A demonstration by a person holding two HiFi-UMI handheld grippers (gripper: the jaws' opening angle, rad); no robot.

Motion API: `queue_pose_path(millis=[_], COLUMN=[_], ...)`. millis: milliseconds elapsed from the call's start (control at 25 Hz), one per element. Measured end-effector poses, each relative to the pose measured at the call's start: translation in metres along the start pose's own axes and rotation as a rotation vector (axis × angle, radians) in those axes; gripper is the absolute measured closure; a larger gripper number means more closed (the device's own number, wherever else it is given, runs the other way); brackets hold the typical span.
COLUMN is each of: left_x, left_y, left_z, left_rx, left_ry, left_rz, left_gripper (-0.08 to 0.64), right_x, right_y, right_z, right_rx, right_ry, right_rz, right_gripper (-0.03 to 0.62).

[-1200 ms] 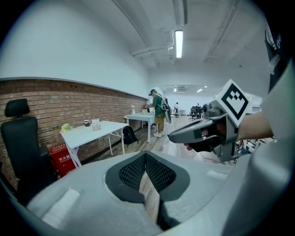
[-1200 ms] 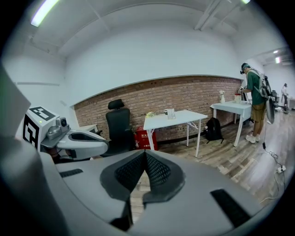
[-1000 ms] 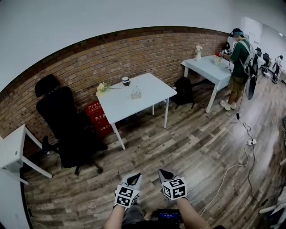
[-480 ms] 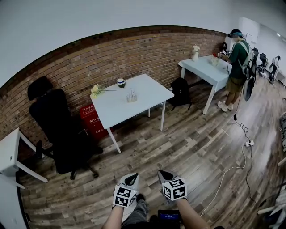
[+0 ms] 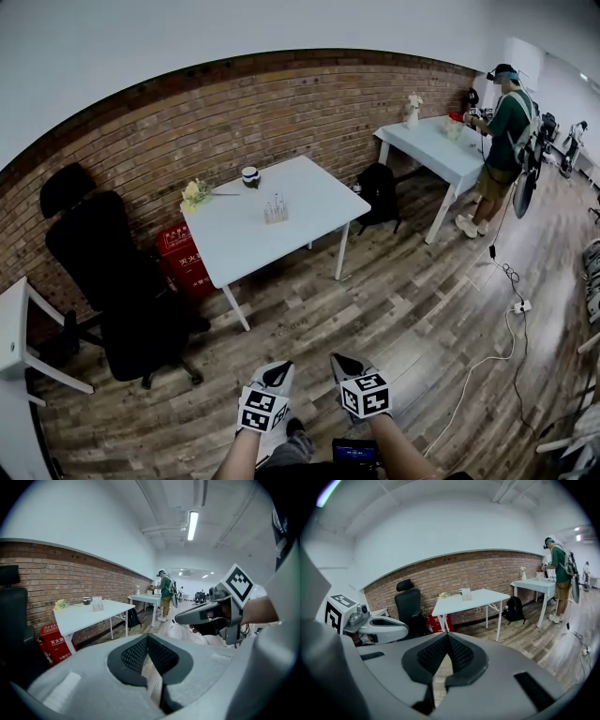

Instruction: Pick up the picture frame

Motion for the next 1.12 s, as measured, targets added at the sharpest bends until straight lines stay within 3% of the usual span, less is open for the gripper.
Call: queue_pose_path(millis=[520,1120], left_x=[0.081,0.110], left_y=[0.008,0.005], left_z=[0.041,0.076], left_rx=[-0.005,0.016], left_ry=[-0.031,-0.049], left_rz=[-0.022,-0.027], left_gripper=[0.548,0.548], right_x=[-0.001,-0.017], right_y=[0.025,0.031], right_z=[0.081,0.126], right_rx=[0.015,0.029], right_ry=[-0.041,-0.034], right_rz=[-0.003,0.011], right_gripper=[0.583,0.583])
Point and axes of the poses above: the fingertips, and each gripper's own axes: z forward along the fingers, x to its left, y out of its top, the point moved 3 cm from there along -z, backward along the fingers, and after that the axes turned 12 degrees about -x, right-handed, at the moved point
